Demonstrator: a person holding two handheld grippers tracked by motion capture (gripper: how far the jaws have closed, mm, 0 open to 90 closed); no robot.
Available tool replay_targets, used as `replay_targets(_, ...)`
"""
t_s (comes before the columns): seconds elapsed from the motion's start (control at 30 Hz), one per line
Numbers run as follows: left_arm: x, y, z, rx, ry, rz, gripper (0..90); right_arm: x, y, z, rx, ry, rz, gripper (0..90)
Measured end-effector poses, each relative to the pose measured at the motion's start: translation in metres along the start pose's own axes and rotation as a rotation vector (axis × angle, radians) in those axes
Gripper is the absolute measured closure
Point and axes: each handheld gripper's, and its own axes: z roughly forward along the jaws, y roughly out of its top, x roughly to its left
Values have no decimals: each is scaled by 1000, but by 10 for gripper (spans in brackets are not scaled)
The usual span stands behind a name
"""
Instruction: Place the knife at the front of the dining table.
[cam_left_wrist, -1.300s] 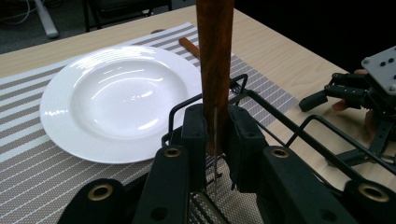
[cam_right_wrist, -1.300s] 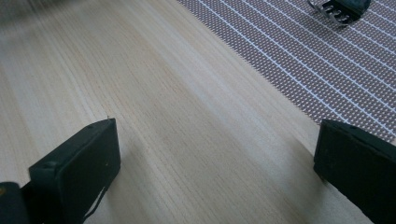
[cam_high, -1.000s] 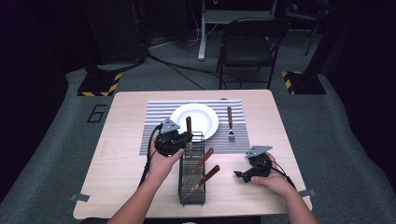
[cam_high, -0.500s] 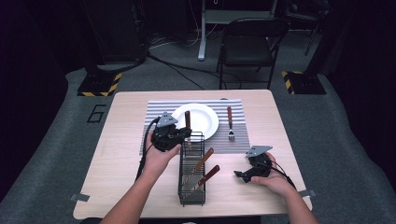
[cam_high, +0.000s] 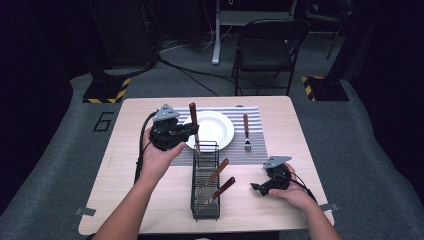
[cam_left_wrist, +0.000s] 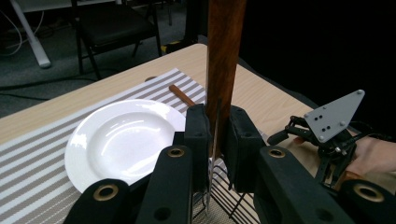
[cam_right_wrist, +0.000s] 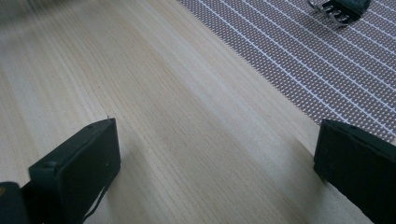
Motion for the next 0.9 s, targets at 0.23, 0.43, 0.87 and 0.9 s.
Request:
replay_targets(0.23,10,12,-16,-24,30,-5,806,0,0,0,0,0,0,0)
replay_targets(0.43,22,13,-23,-37,60,-20,806,0,0,0,0,0,1,0)
replay_targets(0.87,72,-17,-6,-14,158,-112,807,0,0,0,0,0,1,0)
replay_targets(0.9,74,-18,-5,-15,169,-114,806,0,0,0,0,0,2,0)
